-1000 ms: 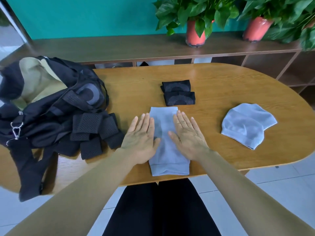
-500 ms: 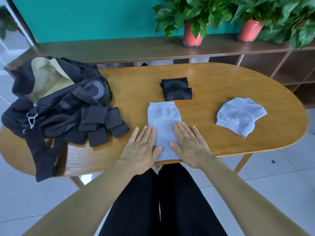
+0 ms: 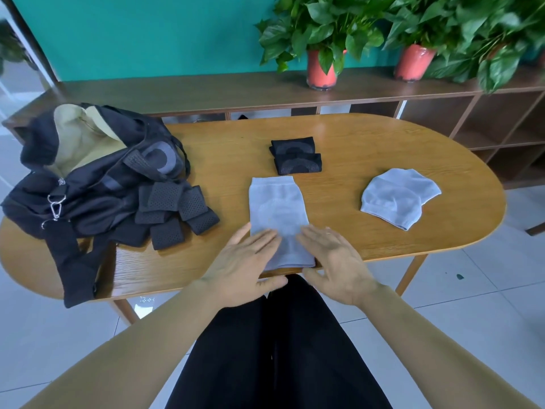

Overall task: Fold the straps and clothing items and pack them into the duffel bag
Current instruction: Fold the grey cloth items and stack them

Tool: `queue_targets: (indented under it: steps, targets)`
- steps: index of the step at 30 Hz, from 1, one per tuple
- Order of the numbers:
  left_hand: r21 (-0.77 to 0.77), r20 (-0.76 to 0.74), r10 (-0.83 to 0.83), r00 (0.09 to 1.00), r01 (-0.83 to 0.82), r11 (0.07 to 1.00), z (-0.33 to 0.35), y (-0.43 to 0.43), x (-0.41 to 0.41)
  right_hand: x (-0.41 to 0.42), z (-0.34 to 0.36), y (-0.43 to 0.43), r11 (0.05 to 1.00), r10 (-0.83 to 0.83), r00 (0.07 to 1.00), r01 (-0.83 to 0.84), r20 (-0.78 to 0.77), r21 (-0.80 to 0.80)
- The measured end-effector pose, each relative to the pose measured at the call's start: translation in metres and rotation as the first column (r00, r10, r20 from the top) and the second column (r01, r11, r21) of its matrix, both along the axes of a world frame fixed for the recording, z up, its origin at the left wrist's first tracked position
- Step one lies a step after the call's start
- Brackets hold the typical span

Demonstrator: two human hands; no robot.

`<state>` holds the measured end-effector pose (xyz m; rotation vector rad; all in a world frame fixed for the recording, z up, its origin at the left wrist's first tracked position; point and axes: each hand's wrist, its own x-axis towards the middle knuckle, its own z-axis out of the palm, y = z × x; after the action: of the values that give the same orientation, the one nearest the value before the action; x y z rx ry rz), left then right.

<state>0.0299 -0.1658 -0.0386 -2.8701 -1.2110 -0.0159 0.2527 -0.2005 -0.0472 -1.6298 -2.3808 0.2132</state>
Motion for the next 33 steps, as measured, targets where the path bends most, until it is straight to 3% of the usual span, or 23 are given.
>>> queue_targets:
  steps: [6,9,11,13,15,18,21,25,33]
  targets:
    - [0.156,0.139,-0.028,0.99,0.006,0.988,-0.012,0.002,-0.008,0.0,-0.015,-0.005,0.988,-0.006,0.998,0.017,-0.069,0.152]
    - [0.156,0.238,-0.014,0.971,-0.024,0.987,-0.013,0.001,-0.011,0.004,-0.016,-0.001,0.987,0.007,0.988,0.018,-0.153,0.157]
    - [0.121,0.283,0.031,0.959,-0.068,0.99,-0.011,0.0,-0.012,0.006,-0.013,0.001,0.993,-0.027,0.971,0.054,-0.238,0.105]
    - [0.048,0.342,0.125,0.931,-0.15,0.988,-0.007,0.002,-0.011,0.007,-0.003,0.006,0.991,-0.136,0.919,0.124,-0.37,-0.056]
    - [-0.086,0.432,0.268,0.861,-0.256,0.963,-0.004,0.006,-0.008,0.004,0.006,0.015,0.961,-0.254,0.83,0.16,-0.497,-0.223]
    - [-0.208,0.508,0.435,0.743,-0.384,0.9,0.003,0.015,0.001,-0.007,0.011,0.03,0.912,-0.408,0.697,0.278,-0.59,-0.302]
    - [-0.272,0.447,0.542,0.712,-0.469,0.84,0.005,0.024,0.008,-0.018,0.007,0.044,0.85,-0.525,0.669,0.434,-0.526,-0.297]
    - [-0.287,0.383,0.607,0.696,-0.535,0.795,0.004,0.035,0.013,-0.024,0.005,0.054,0.811,-0.585,0.727,0.527,-0.361,-0.254]
    - [-0.124,0.27,0.614,0.742,-0.606,0.786,0.003,0.04,0.02,-0.028,0.001,0.058,0.82,-0.572,0.794,0.562,-0.205,-0.106]
